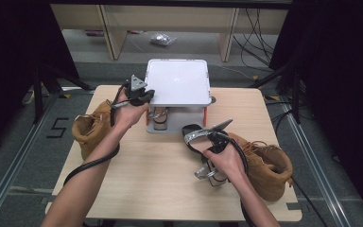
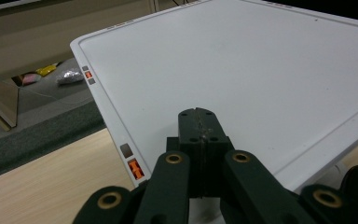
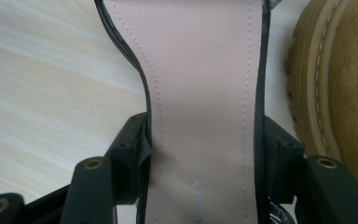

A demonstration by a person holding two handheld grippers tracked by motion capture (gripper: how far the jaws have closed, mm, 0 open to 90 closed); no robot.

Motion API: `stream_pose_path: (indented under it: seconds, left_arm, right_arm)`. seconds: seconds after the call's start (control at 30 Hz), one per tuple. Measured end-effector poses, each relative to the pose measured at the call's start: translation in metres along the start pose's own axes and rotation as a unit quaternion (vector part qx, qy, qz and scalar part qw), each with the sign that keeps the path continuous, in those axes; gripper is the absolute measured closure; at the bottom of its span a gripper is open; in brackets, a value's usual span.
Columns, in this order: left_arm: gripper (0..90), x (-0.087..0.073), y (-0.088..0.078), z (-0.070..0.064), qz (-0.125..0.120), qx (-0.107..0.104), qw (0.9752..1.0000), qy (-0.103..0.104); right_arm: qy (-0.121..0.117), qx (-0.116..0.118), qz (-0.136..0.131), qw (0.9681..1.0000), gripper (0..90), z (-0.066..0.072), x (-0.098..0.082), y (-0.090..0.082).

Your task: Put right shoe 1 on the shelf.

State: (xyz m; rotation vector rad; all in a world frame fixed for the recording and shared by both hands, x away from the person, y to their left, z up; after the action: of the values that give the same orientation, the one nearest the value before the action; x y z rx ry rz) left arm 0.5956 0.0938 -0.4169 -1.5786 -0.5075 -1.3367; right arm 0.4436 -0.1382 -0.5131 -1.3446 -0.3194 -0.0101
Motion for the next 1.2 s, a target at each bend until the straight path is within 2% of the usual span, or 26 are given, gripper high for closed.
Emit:
stream_pose_path:
  seconds: [0.03,0.07,0.1,0.13,0.2,0.27,0.3,0.33,0.37,0.43,0.53,0.67,0.7,0.77,0.8,0.83,0.87,0.9,0.93,1.0,1.13,1.2]
  left_arm:
    - [89.6,0.000,0.000,0.000,0.000,0.000,1.0000,-0.001]
    - [89.6,0.000,0.000,0.000,0.000,0.000,1.0000,-0.001]
    - [89.6,0.000,0.000,0.000,0.000,-0.001,1.0000,-0.002]
    - [89.6,0.000,0.000,0.000,0.000,-0.001,1.0000,-0.002]
    - [89.6,0.000,0.000,0.000,0.001,-0.001,1.0000,-0.001]
    - [89.7,0.000,0.000,0.000,0.002,-0.001,1.0000,-0.002]
    - [89.6,0.000,0.000,0.000,0.002,-0.002,1.0000,-0.002]
    - [89.6,0.000,0.000,0.000,0.002,-0.002,1.0000,-0.002]
    - [89.6,0.000,0.000,0.000,0.002,-0.003,1.0000,-0.003]
    - [89.7,0.000,0.000,0.000,0.001,-0.002,1.0000,-0.004]
    - [89.6,0.000,0.000,0.000,0.003,-0.001,1.0000,-0.004]
    - [89.6,0.000,0.000,0.000,0.001,-0.002,1.0000,-0.004]
    - [89.7,0.000,0.000,0.000,0.001,-0.002,1.0000,-0.004]
    - [89.6,0.000,0.000,0.000,0.001,-0.002,1.0000,-0.005]
    - [89.6,0.000,0.000,0.000,0.001,-0.002,1.0000,-0.004]
    - [89.6,0.000,0.000,0.000,0.001,-0.002,1.0000,-0.005]
    - [89.6,0.000,0.000,0.000,0.000,-0.002,1.0000,-0.005]
    - [89.7,0.000,0.000,0.000,0.000,-0.002,1.0000,-0.005]
    - [89.7,0.000,0.000,0.000,0.000,-0.002,1.0000,-0.005]
    - [89.6,0.000,0.000,0.000,0.001,-0.002,1.0000,-0.004]
    - [89.6,0.000,0.000,0.000,0.000,-0.001,1.0000,-0.004]
    - [89.6,0.000,0.000,0.000,0.000,-0.002,1.0000,-0.004]
  right_arm:
    - [-0.013,-0.001,-0.001,0.9999,43.9,-0.002,0.003,0.000]
    - [-0.025,-0.006,-0.015,0.9996,43.9,-0.005,0.006,0.002]
    - [-0.024,-0.009,-0.014,0.9996,43.9,-0.005,0.008,0.002]
    - [-0.036,-0.002,-0.027,0.9990,43.9,-0.004,0.012,0.002]
    - [-0.008,0.000,-0.016,0.9998,43.9,0.002,0.012,0.000]
    - [-0.016,-0.006,-0.022,0.9996,43.9,0.001,0.015,0.002]
    - [-0.010,-0.004,-0.028,0.9995,43.9,0.004,0.018,0.003]
    - [-0.018,-0.004,-0.025,0.9995,43.9,0.004,0.018,0.002]
    - [-0.006,-0.002,-0.020,0.9998,43.9,0.007,0.018,0.001]
    - [-0.011,-0.008,-0.032,0.9994,43.9,0.007,0.022,0.001]
    - [0.006,-0.003,-0.031,0.9995,43.9,0.010,0.025,0.001]
    - [0.006,-0.004,-0.043,0.9991,43.9,0.013,0.032,0.001]
    - [0.012,-0.002,-0.044,0.9989,43.9,0.015,0.034,0.002]
    - [0.001,-0.005,-0.056,0.9984,43.9,0.014,0.038,0.005]
    - [-0.019,-0.009,-0.062,0.9978,43.9,0.011,0.041,0.007]
    - [0.014,-0.004,-0.054,0.9984,43.9,0.015,0.041,0.006]
    - [0.021,-0.001,-0.047,0.9987,43.9,0.017,0.041,0.006]
    - [0.016,0.000,-0.053,0.9985,43.9,0.017,0.043,0.006]
    - [0.026,-0.002,-0.055,0.9982,43.9,0.017,0.044,0.007]
    - [0.022,-0.008,-0.059,0.9980,43.9,0.016,0.048,0.008]
    - [0.029,0.003,-0.068,0.9972,43.9,0.019,0.055,0.009]
    - [0.032,-0.002,-0.075,0.9967,43.9,0.020,0.058,0.010]
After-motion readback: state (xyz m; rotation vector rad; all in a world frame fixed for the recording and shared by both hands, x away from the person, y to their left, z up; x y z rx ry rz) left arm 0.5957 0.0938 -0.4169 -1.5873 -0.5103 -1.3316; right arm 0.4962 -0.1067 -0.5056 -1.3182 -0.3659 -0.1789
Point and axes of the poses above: each handheld gripper's, and its own axes: y roughly forward along the jaws, x roughly out of its top, z roughly to its left, the point moved 8 cm from there along y, roughly forward along the jaws
